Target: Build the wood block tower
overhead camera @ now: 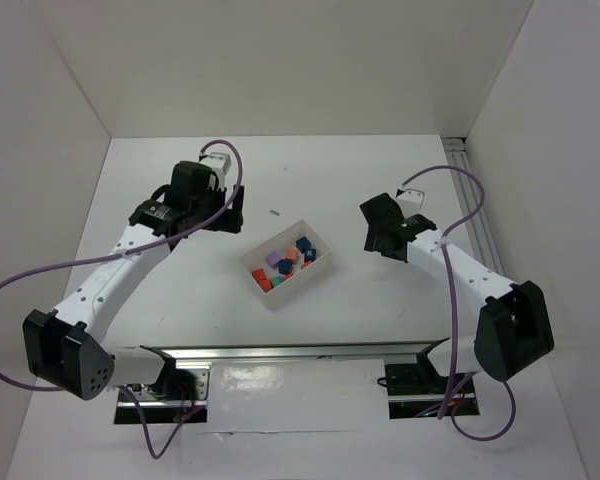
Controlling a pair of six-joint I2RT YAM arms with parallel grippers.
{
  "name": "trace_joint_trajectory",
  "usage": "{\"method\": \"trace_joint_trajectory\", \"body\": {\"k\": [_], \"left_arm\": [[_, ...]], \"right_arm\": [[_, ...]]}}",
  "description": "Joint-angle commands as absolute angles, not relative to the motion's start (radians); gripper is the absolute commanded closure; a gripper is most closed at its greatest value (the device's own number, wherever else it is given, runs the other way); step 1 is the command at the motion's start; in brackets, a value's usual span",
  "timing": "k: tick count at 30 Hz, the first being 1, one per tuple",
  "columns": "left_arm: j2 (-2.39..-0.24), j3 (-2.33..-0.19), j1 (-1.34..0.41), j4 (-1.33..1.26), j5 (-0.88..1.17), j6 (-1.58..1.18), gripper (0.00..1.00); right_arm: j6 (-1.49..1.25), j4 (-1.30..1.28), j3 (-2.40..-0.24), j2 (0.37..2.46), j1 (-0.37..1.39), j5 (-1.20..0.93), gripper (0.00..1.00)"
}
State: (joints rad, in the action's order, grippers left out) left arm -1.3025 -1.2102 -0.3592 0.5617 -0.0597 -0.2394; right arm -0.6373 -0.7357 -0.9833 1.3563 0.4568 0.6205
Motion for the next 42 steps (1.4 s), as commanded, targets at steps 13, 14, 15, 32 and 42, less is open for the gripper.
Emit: {"method": "trace_joint_trajectory", "body": {"k": [13, 14, 15, 32, 42], "left_arm": [[-1.453, -1.410, -0.751, 0.706, -0.371, -0.192, 0.01], [-1.453, -1.410, -0.770, 0.706, -0.309, -0.180, 0.01], [-1.466, -1.410, -0.790, 0.695, -0.287, -0.179, 0.01], [-1.683, -1.329, -0.879, 0.618, -0.161, -0.215, 0.18], [-1.703, -1.275, -0.888, 0.566, -0.141, -0.244, 0.48]], "right_arm": [[-0.649, -0.802, -0.977, 1.106, 0.485, 0.670, 0.01], [-0.649, -0.819, -0.986, 1.089, 0.485, 0.682, 0.01], [-0.649, -0.851, -0.986, 1.072, 0.485, 0.683, 0.01], [-0.664, -0.905, -1.025, 0.902, 0.485, 0.736, 0.02], [-0.664, -0.896, -1.014, 0.913, 0.485, 0.726, 0.02]]}}
